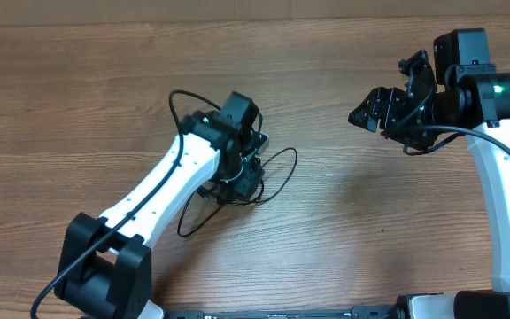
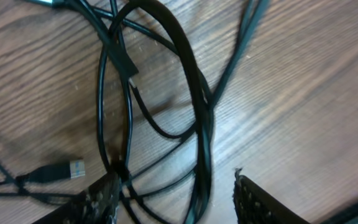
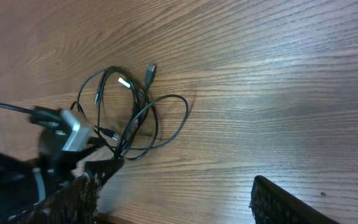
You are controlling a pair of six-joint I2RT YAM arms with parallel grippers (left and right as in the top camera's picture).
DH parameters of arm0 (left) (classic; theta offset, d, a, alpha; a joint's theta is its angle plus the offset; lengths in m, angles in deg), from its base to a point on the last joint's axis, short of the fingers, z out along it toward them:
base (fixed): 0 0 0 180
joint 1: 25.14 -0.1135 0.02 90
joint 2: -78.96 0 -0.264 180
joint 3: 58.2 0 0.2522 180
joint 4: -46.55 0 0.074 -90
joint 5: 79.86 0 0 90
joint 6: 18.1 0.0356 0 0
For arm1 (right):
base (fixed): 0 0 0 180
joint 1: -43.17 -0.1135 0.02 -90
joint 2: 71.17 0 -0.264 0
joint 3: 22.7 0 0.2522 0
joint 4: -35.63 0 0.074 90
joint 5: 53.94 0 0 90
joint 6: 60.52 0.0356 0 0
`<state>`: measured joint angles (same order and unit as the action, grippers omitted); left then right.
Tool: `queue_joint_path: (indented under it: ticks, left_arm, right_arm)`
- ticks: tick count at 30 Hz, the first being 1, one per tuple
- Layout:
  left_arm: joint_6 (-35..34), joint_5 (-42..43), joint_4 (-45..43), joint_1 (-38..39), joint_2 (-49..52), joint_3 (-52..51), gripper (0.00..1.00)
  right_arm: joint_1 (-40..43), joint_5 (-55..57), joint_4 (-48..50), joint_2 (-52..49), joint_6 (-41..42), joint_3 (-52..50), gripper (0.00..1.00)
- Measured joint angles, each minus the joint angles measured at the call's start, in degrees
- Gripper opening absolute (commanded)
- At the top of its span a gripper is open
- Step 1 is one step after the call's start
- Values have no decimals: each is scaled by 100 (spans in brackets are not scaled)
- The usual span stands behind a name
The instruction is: Untangle cables
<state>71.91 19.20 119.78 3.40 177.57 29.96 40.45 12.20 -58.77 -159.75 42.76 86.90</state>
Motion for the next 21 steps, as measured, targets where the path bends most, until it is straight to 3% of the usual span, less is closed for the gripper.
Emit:
queue_joint_path:
  ticks: [1, 4, 5, 11, 16, 21]
  left_arm:
    - [0, -31, -142, 17, 2, -116, 50]
    - [2, -105, -402, 26, 7, -380, 10]
    - [13, -116, -420, 26, 9, -417, 4]
    - [37, -164, -140, 26, 20, -133, 4]
    - [35, -166, 509, 26, 61, 1416, 4]
    - [35, 57, 887, 26, 87, 3718, 4]
  right_arm:
    - [-2, 0, 2, 0, 2, 0, 77]
    - [-2, -2, -2, 0, 2, 0, 77]
    - [-2, -7, 0, 0, 2, 0, 77]
    - [-2, -17, -2, 0, 4, 0, 77]
    - [0, -17, 28, 0, -11, 0, 77]
    - [-2, -57, 168, 0, -168, -4, 78]
